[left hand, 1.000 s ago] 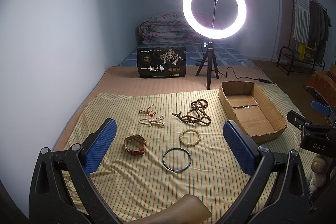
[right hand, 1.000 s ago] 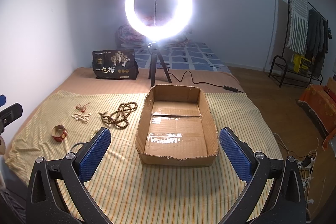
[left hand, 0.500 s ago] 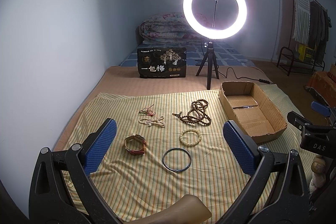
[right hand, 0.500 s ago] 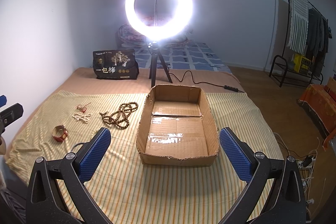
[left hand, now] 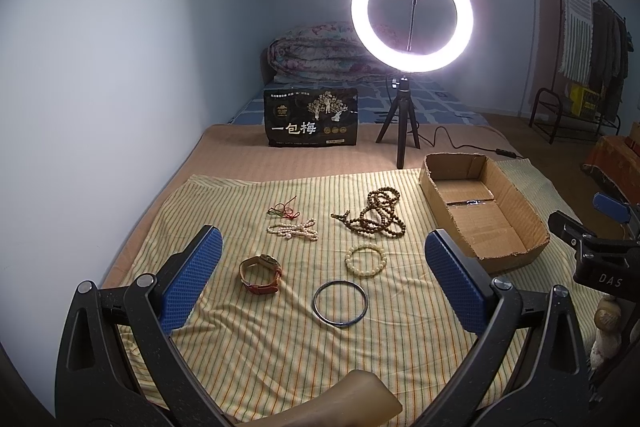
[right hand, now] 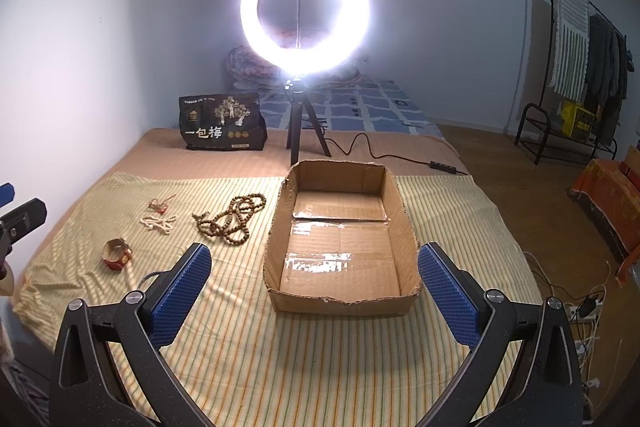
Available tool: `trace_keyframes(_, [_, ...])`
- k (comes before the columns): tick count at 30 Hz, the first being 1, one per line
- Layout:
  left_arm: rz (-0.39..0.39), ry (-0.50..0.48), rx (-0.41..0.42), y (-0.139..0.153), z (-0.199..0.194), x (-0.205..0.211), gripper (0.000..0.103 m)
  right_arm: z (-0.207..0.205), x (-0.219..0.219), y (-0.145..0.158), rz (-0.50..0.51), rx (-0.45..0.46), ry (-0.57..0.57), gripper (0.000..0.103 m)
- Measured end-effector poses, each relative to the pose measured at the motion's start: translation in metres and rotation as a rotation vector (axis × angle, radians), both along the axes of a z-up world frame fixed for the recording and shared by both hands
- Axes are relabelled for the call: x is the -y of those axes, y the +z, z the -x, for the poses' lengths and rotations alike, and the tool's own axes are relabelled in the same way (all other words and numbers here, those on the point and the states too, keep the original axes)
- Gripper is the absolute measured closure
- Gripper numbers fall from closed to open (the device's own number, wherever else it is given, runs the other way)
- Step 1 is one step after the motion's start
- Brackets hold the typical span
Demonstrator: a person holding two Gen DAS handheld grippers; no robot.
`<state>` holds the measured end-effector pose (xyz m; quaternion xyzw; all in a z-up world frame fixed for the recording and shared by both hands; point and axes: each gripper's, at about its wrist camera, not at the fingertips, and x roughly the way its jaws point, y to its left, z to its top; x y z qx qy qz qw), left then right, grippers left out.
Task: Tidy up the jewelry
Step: 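Grasp the brown-strap watch with the left tool while the right tool grasps the blue bangle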
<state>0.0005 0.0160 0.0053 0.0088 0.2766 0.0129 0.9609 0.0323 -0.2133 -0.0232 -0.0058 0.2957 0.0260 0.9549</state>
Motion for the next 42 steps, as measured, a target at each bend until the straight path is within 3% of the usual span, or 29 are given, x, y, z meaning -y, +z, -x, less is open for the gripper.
trace_keyframes(13, [-0.008,0.074,-0.049,-0.014,-0.012,-0.024,0.0,-0.011,-0.018,-0.005,-0.008,-0.05,0.056,0.001])
trace_keyframes(25, [-0.006,0.119,-0.136,-0.035,-0.042,-0.061,0.0,-0.039,-0.06,-0.028,0.047,-0.138,0.221,0.001])
trace_keyframes(33, [0.066,0.159,-0.25,-0.057,-0.078,-0.098,0.023,-0.063,-0.078,-0.058,0.0,-0.252,0.302,0.001])
trace_keyframes(42, [0.14,0.152,-0.42,-0.102,-0.115,-0.119,0.05,-0.075,-0.1,-0.089,-0.032,-0.356,0.374,0.001])
